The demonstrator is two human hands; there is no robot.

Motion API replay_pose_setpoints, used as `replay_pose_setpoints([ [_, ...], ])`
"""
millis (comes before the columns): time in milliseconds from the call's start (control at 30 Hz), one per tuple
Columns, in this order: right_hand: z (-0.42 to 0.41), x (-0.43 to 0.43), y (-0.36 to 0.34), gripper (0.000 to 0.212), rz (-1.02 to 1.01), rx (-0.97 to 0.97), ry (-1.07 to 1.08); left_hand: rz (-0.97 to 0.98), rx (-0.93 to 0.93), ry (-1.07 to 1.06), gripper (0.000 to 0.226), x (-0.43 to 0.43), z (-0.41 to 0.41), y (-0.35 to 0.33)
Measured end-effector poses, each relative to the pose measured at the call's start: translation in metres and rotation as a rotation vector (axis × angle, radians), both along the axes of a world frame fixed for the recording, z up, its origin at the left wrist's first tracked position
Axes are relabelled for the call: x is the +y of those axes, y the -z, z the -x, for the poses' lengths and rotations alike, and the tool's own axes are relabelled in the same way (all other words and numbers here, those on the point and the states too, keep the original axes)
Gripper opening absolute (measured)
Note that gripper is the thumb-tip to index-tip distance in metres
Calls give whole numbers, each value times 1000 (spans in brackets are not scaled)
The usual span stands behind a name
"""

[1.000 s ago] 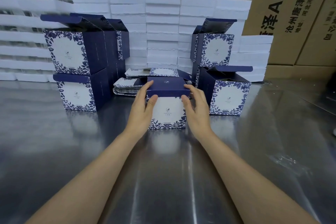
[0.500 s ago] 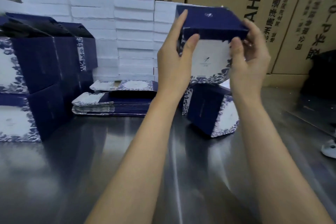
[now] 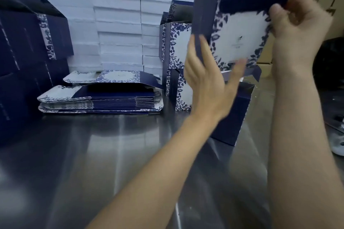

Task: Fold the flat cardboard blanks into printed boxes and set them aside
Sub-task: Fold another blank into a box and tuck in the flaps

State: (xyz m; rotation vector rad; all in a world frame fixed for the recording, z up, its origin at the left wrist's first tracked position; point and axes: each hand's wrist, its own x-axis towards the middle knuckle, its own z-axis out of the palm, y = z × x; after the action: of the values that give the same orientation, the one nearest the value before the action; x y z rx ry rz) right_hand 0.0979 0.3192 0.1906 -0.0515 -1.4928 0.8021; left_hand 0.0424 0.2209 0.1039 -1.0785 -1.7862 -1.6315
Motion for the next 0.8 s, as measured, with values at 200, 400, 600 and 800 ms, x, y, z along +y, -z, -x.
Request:
replay_pose_setpoints([
  [200,-13,15,-1,25,104,83,129,543,285,-157,105,16,-4,51],
  [400,-7,18,5,26,157,17,93,455,160,-42,66,-23,47,61],
  [600,24,10,27,27,136,-231,41,387,69,-102,71,-35,67,78],
  [800,40,10,37,36,56,-279,111,339,211,-97,79,-33,66,83],
])
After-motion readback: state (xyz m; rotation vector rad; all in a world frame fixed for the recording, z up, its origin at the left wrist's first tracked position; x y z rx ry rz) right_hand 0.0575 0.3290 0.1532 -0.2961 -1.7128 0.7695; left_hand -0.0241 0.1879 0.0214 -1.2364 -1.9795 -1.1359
